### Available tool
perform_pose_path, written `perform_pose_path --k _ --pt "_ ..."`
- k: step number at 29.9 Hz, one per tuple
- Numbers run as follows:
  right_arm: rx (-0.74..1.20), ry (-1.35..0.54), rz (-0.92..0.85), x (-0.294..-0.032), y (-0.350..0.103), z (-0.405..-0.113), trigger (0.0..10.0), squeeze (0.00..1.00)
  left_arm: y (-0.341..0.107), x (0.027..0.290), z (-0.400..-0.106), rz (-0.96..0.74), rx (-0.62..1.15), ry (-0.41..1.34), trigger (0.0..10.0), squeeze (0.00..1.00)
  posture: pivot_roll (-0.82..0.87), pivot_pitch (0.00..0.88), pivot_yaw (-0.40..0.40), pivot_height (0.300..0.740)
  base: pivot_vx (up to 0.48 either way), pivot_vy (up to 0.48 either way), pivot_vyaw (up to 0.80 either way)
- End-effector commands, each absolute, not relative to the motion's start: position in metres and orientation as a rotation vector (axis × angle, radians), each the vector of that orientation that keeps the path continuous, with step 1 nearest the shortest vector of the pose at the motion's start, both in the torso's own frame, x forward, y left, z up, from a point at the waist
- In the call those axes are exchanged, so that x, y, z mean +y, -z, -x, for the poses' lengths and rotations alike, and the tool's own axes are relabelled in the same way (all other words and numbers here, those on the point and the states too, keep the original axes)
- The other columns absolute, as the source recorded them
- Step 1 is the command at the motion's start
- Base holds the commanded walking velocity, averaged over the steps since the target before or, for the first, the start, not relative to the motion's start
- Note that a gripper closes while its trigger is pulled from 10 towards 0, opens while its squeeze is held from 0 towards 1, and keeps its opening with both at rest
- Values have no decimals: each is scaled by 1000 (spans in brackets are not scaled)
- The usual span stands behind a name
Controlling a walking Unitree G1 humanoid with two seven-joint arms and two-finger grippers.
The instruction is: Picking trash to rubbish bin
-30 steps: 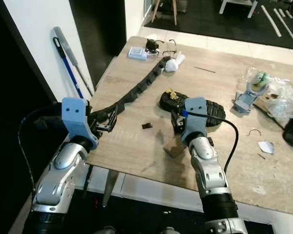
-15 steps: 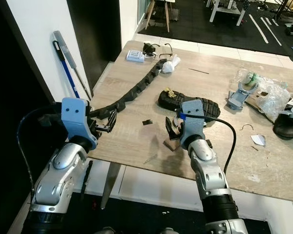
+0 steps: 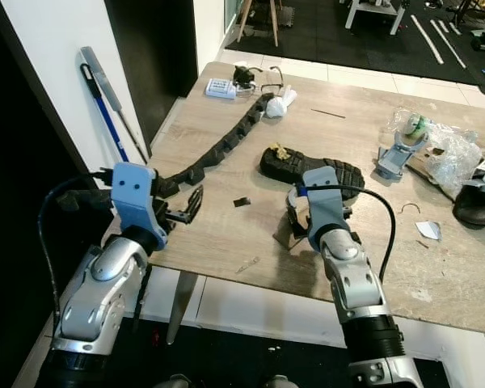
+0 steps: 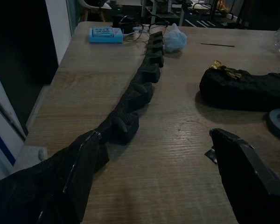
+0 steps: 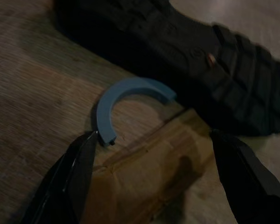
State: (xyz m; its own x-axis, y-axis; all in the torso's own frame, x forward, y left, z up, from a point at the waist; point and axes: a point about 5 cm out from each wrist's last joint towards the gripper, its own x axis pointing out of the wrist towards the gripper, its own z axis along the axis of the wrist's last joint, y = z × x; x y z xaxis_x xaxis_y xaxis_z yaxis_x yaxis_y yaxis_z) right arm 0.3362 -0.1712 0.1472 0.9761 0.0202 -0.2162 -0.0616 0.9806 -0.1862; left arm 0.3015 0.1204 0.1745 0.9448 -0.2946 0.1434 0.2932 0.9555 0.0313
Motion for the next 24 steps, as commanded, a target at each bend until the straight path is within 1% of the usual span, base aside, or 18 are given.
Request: perform_pose_path --k 1,2,3,4,5,6,7,11,12,19,20,24 --pt "313 -21 135 -174 -133 -331 10000 0 -168 119 -299 -30 -126 319 10000 0 1 163 -37 740 0 0 0" --pt "348 -32 85 -172 -129 -329 10000 0 -168 119 -299 -31 -126 321 10000 0 -1 163 -37 740 0 0 0" --pt "348 -32 85 -172 -129 -329 10000 0 -168 119 -299 -31 -126 321 10000 0 -1 163 -37 740 0 0 0" --pt "418 -65 -23 -164 -121 -326 10000 0 -168 119 -298 -35 -126 327 10000 0 -1 163 -37 740 0 0 0" --pt "441 -83 -68 -160 -118 -324 10000 0 -168 119 -298 -37 -126 331 10000 0 -1 163 -37 740 0 0 0" --pt "441 -83 -68 -160 -118 -324 10000 0 -168 119 -298 -37 -126 331 10000 0 -1 163 -37 740 0 0 0" --pt "474 -112 -139 -152 -116 -321 10000 0 -169 118 -298 -39 -129 338 10000 0 0 163 -40 740 0 0 0" --pt "493 -136 -184 -145 -114 -320 10000 0 -169 118 -298 -40 -132 342 10000 0 0 163 -40 740 0 0 0" --pt "502 -157 -232 -138 -115 -319 10000 0 -169 117 -299 -45 -134 350 10000 0 1 162 -41 740 0 0 0" --pt "509 -188 -269 -128 -118 -318 10000 0 -170 116 -299 -52 -139 362 10000 0 1 160 -39 740 0 0 0" --pt "500 -225 -283 -123 -121 -318 10000 0 -171 116 -299 -51 -142 368 10000 0 1 157 -36 740 0 0 0" --pt "490 -274 -301 -116 -125 -320 10000 0 -171 115 -300 -50 -146 382 10000 0 1 157 -36 740 0 0 0"
